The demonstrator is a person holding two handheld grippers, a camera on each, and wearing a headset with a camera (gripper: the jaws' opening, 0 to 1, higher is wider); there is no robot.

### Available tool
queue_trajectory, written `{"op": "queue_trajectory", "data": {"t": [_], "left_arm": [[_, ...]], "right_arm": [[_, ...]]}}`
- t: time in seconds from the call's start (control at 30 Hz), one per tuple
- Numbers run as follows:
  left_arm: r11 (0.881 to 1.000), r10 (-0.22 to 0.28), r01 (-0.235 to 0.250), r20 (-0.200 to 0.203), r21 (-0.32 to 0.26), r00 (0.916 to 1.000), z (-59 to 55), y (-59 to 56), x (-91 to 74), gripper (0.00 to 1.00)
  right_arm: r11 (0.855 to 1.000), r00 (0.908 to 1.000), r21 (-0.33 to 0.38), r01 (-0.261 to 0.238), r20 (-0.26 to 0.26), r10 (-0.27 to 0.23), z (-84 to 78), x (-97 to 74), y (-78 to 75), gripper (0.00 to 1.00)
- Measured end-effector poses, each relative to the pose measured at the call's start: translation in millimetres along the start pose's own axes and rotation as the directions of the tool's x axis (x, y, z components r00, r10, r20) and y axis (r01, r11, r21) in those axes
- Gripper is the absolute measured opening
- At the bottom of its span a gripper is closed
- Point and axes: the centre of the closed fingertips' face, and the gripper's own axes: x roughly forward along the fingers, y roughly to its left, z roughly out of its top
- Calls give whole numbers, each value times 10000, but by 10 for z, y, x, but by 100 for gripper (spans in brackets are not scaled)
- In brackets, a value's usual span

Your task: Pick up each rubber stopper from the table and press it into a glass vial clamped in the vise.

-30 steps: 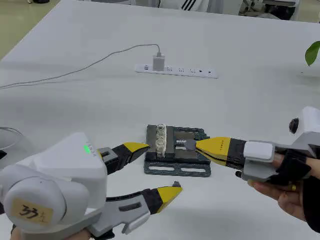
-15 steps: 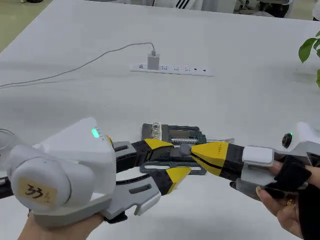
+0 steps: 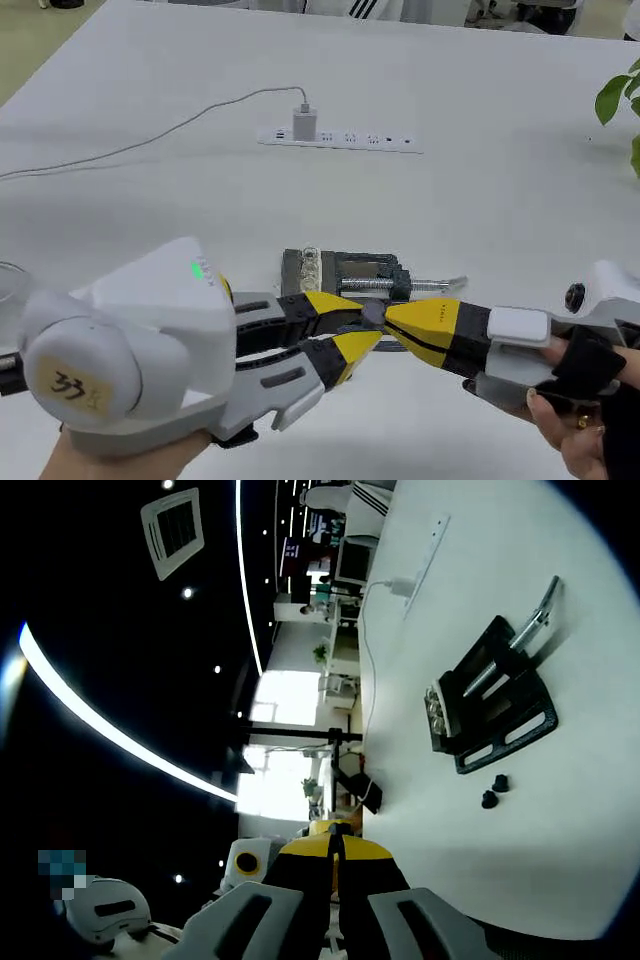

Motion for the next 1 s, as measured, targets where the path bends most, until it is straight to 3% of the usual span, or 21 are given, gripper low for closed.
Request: {"op": "queue_trajectory", "data": {"t": [0.4,0.63,1.0], "left_arm": [[9999,-13,14,76,-116,10000,7,-12,-7,6],[9999,3,-1,136,-163,9999,11,-11,-8,6],[9998,-48,54,251,-209,9997,25,-29,-14,5]], "right_arm": [[9987,9997,431,-257,9,256,-46,-1,21,0],[9927,9980,1036,-618,167,604,-50,5,46,0],[9900,9965,1144,-829,222,809,-64,3,86,0]]}}
